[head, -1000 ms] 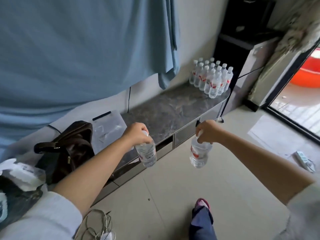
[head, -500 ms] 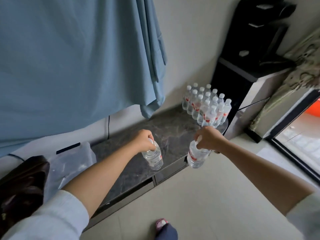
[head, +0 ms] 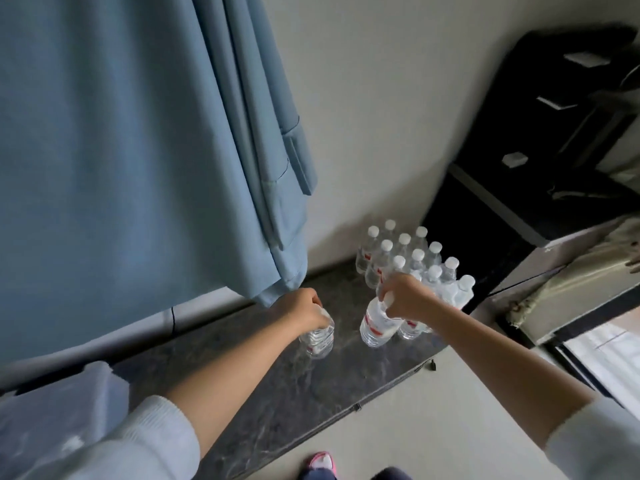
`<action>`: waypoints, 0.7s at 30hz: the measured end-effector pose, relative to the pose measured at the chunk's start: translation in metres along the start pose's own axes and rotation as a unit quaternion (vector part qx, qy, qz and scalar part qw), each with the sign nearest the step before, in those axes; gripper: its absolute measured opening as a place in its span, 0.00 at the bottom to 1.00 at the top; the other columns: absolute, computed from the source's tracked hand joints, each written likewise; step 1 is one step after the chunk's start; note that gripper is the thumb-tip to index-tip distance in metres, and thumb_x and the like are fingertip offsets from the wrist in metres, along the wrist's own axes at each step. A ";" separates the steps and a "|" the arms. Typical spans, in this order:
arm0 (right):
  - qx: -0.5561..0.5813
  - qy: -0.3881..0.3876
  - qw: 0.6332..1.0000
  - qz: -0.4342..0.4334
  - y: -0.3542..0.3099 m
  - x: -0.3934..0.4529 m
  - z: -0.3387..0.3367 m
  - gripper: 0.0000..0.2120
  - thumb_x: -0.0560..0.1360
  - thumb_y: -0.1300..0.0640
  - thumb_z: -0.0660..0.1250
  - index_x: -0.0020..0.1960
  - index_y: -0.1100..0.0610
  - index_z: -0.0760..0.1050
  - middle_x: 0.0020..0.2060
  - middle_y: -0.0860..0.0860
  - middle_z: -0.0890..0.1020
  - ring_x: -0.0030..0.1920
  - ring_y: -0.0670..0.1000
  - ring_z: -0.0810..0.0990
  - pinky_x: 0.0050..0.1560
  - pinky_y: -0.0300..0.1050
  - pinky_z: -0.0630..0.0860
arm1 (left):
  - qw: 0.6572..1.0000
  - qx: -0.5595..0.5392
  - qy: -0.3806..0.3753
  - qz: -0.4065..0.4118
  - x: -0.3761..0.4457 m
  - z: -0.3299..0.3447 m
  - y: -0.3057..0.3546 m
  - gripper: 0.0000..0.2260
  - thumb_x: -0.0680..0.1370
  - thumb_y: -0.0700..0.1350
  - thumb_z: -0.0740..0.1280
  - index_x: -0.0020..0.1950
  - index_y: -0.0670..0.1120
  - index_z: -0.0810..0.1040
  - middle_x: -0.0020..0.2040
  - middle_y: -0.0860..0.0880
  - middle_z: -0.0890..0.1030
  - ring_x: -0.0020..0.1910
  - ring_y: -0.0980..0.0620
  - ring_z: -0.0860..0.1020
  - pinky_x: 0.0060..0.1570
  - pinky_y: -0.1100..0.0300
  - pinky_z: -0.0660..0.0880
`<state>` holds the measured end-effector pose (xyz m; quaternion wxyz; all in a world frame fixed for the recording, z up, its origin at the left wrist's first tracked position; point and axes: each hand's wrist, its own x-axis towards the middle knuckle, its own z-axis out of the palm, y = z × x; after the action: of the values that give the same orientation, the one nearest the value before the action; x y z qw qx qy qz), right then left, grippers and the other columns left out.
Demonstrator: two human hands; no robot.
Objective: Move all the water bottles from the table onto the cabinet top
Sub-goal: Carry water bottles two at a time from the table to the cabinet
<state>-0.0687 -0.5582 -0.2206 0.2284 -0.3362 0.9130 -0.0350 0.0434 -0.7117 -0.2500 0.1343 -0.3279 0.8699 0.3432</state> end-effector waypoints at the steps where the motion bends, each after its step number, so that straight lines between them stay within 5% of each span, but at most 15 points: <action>1: -0.014 -0.011 1.000 -0.012 0.004 0.013 -0.003 0.15 0.72 0.65 0.64 0.57 0.58 0.78 0.59 0.55 0.78 0.54 0.54 0.78 0.48 0.42 0.76 | 1.000 -0.013 0.010 -0.010 0.011 0.001 0.007 0.07 0.68 0.44 0.70 0.40 0.50 0.71 0.45 0.50 0.74 0.52 0.47 0.77 0.48 0.57 0.74; 3: -0.037 -0.031 0.998 -0.035 0.014 0.041 -0.008 0.15 0.73 0.65 0.62 0.58 0.58 0.78 0.59 0.56 0.79 0.54 0.54 0.79 0.50 0.43 0.78 | 0.998 -0.045 0.032 -0.030 0.035 0.005 0.021 0.06 0.68 0.42 0.69 0.38 0.49 0.72 0.45 0.49 0.76 0.52 0.47 0.78 0.46 0.59 0.72; 7: -0.053 -0.064 0.992 -0.090 0.034 0.099 -0.016 0.16 0.74 0.66 0.61 0.60 0.59 0.77 0.61 0.57 0.77 0.60 0.56 0.77 0.60 0.44 0.76 | 0.995 -0.061 0.063 -0.052 0.082 0.013 0.047 0.12 0.69 0.42 0.70 0.51 0.42 0.79 0.54 0.44 0.80 0.55 0.45 0.78 0.48 0.57 0.75; 16: -0.096 -0.111 0.967 -0.206 0.072 0.220 -0.002 0.15 0.75 0.66 0.61 0.61 0.58 0.75 0.58 0.57 0.69 0.54 0.58 0.75 0.57 0.48 0.73 | 0.991 0.015 0.071 -0.114 0.184 0.043 0.070 0.15 0.73 0.41 0.68 0.59 0.44 0.76 0.61 0.46 0.73 0.60 0.45 0.75 0.58 0.57 0.72; 18: -0.102 -0.115 0.964 -0.217 0.077 0.242 0.005 0.14 0.76 0.65 0.60 0.60 0.59 0.75 0.52 0.56 0.68 0.58 0.58 0.74 0.58 0.50 0.72 | 0.991 0.024 0.063 -0.113 0.207 0.050 0.067 0.15 0.72 0.39 0.69 0.58 0.44 0.78 0.62 0.44 0.74 0.61 0.45 0.74 0.60 0.58 0.70; 21: -0.122 -0.116 0.956 -0.240 0.080 0.269 0.011 0.15 0.77 0.66 0.59 0.61 0.61 0.75 0.57 0.59 0.70 0.62 0.60 0.72 0.61 0.51 0.72 | 0.993 0.029 0.048 -0.107 0.233 0.055 0.058 0.15 0.72 0.38 0.69 0.58 0.44 0.79 0.61 0.46 0.74 0.61 0.46 0.74 0.59 0.59 0.70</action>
<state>-0.2914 -0.6645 -0.3538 0.2747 -0.5725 0.7700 0.0621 -0.1693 -0.7534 -0.3670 0.1378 -0.4314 0.8446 0.2856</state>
